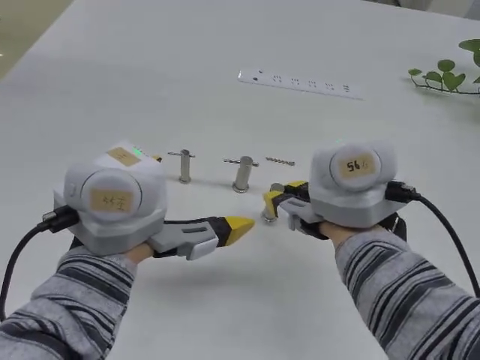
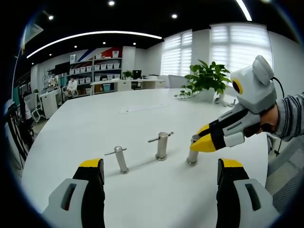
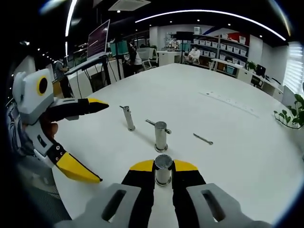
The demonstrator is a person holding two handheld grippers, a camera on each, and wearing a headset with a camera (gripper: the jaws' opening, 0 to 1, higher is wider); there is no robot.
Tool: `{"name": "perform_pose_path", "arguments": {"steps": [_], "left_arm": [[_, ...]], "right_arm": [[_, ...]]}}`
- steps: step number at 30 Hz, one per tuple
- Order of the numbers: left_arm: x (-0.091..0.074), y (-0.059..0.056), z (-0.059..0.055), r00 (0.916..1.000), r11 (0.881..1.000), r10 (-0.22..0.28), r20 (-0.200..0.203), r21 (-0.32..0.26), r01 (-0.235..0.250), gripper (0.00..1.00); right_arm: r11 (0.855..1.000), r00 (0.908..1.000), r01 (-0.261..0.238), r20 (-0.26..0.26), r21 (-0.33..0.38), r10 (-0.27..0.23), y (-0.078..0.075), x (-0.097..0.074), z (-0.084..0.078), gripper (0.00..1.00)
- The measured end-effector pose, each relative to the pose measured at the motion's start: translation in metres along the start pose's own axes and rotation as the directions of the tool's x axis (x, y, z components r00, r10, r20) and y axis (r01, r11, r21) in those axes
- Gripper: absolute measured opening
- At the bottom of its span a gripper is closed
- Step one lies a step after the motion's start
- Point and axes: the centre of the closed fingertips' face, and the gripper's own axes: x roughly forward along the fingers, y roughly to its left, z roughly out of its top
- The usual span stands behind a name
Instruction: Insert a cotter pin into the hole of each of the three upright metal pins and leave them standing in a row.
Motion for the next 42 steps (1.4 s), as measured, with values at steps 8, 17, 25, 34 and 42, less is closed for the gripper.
{"name": "perform_pose_path", "arguments": {"steps": [8,17,25,34,42], "left_arm": [[0.002,0.001,0.001,1.0,1.0,-0.002,-0.002,0.018,0.003,0.99],[0.006,-0.001,0.001,0.9999,1.0,-0.014,-0.007,0.023,0.014,0.99],[0.006,0.0,-0.002,0.9996,0.999,-0.014,-0.023,0.039,0.014,0.99],[0.004,0.003,-0.001,0.9998,0.999,-0.006,-0.016,0.032,0.006,0.99],[0.003,0.002,0.004,0.9999,1.0,-0.006,0.009,0.01,0.006,0.99]], "right_arm": [[1.0,0.9998,0.018,0.001,-0.003,-0.018,0.009,0.005,-0.005,0.08],[0.993,0.9966,0.082,-0.008,0.084,-0.082,0.01,0.005,-0.006,0.08],[0.987,0.9941,0.107,-0.031,0.121,-0.104,0.013,0.005,-0.009,0.09],[0.985,0.999,0.044,-0.005,0.169,-0.044,0.02,-0.003,-0.014,0.12],[0.994,0.9995,0.019,0.023,0.104,-0.021,0.011,-0.017,-0.013,0.22]]}}
